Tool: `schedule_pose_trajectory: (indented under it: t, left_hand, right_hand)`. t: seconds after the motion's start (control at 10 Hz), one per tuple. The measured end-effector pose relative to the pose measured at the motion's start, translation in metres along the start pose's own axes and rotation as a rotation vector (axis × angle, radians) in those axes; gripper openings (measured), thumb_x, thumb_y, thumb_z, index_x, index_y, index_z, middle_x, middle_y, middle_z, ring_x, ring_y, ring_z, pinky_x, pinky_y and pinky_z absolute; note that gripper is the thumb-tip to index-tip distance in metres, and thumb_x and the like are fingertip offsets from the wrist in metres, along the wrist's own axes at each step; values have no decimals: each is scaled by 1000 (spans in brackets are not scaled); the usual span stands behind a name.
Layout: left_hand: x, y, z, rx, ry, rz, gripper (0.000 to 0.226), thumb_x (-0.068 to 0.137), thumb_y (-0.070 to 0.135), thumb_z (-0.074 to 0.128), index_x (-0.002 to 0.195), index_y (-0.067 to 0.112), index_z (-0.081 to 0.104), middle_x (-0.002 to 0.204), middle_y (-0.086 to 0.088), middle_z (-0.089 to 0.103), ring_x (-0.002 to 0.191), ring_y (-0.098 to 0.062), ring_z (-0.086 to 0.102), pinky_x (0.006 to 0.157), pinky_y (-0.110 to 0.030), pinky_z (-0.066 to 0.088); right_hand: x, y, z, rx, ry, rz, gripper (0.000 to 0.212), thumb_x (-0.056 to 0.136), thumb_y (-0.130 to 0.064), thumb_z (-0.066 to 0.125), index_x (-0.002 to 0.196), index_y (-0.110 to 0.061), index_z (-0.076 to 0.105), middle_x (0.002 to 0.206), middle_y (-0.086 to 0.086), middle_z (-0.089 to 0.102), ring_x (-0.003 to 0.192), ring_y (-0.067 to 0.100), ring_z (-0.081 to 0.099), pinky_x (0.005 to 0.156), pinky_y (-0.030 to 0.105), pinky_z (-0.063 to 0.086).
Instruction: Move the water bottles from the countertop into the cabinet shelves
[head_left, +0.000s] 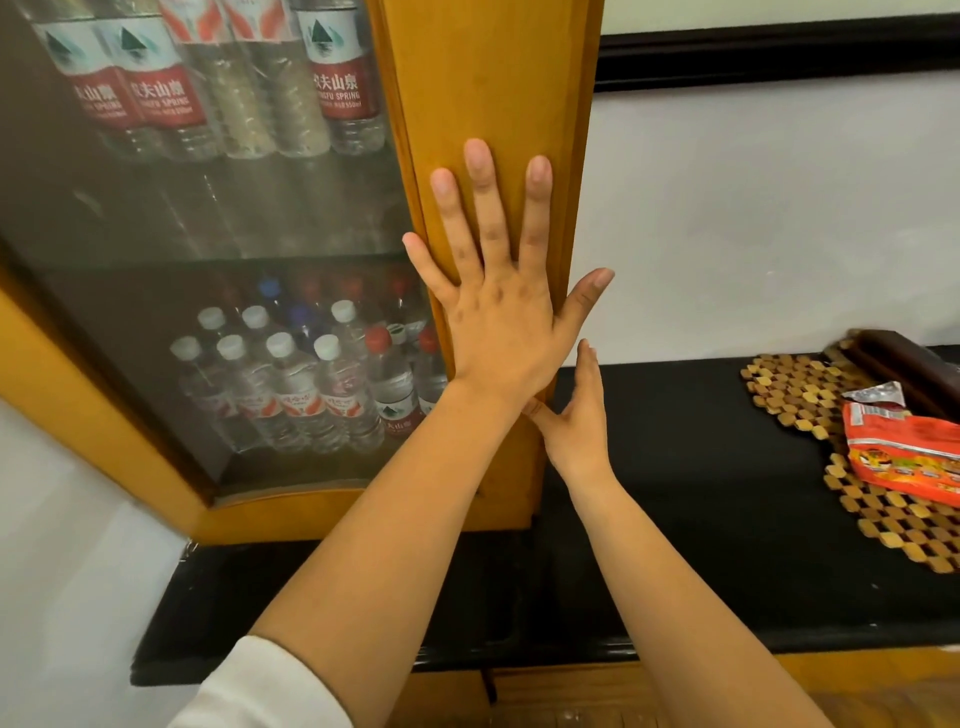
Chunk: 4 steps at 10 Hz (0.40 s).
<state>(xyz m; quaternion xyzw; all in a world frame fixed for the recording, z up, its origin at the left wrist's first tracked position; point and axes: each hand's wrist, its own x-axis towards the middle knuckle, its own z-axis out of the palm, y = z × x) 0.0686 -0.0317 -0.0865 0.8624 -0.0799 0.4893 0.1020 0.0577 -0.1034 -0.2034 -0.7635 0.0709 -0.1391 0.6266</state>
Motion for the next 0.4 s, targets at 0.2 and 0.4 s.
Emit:
schedule_pose_trajectory:
  t: [0.2,0.4]
  left_hand:
    - [-2,-4,-12,45,-94,42,80,86,64,40,146,13,24,150,-26,24,138,-45,14,109,-60,-3]
    - [-80,-41,-43,-257,-490,136,52,96,39,39,145,31,25,158,3,-8,145,-17,-13,116,-44,-4]
  right_hand:
    - [-11,-10,-5,-59,-113,20,59,84,-38,61,136,-23,39,132,0,53,119,18,50,86,22,39]
    - [-44,-25,-46,-21,-82,68,27,87,-18,60,106,-36,57,102,-15,64,105,7,60,76,13,44]
